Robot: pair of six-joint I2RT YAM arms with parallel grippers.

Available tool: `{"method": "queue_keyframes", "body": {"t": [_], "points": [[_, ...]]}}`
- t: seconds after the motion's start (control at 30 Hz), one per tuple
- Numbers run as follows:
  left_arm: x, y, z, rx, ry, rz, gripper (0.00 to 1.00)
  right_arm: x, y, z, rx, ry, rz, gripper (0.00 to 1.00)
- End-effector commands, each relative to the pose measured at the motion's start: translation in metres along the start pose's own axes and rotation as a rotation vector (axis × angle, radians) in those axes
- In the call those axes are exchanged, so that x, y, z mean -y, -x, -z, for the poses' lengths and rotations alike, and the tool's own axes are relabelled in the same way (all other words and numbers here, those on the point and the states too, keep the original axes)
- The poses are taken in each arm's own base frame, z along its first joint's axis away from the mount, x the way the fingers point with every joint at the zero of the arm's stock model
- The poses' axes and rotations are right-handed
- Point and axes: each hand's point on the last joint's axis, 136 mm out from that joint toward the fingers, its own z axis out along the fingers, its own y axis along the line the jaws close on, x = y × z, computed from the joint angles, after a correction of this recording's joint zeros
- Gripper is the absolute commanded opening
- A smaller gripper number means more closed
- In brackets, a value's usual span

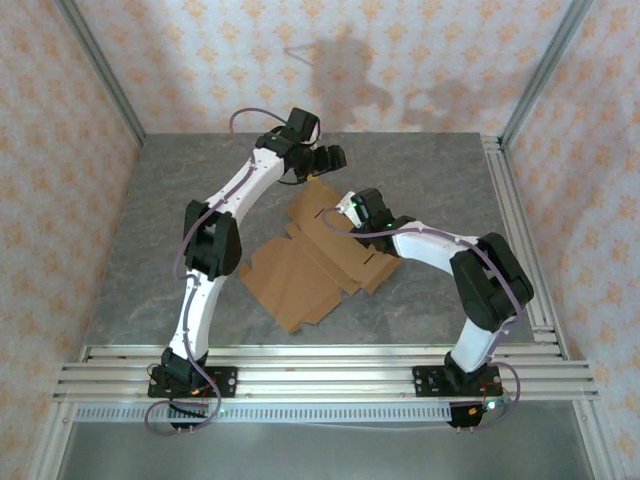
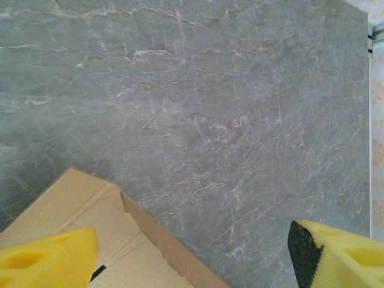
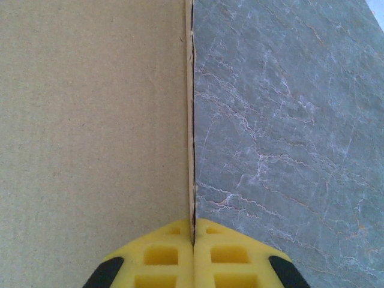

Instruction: Fold the paper box

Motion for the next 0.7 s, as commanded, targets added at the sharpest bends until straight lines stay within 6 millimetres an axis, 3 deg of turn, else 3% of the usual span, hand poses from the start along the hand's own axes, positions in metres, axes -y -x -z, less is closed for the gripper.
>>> {"method": "queue_keyframes", "body": {"t": [0.0, 0.23, 0.4, 0.67], "points": [[0.01, -0.007, 0.001, -0.06, -0.037, -0.028, 0.84, 0.003, 0.012, 0.001, 0.023, -0.026, 0.011, 0.0], [0.017, -0.009, -0.02, -0.102, -0.088, -0.017, 0.83, -0.003, 0.013, 0.003, 0.024, -0.015, 0.016, 0.0], [0.005, -0.02, -0.031, -0.148, -0.052, 0.036, 0.82, 0.001, 0.012, 0.005, 0.019, -0.037, 0.009, 0.0], [0.004, -0.026, -0.021, -0.15, -0.019, 0.046, 0.81, 0.011, 0.011, 0.003, 0.006, -0.088, 0.015, 0.0]]}}
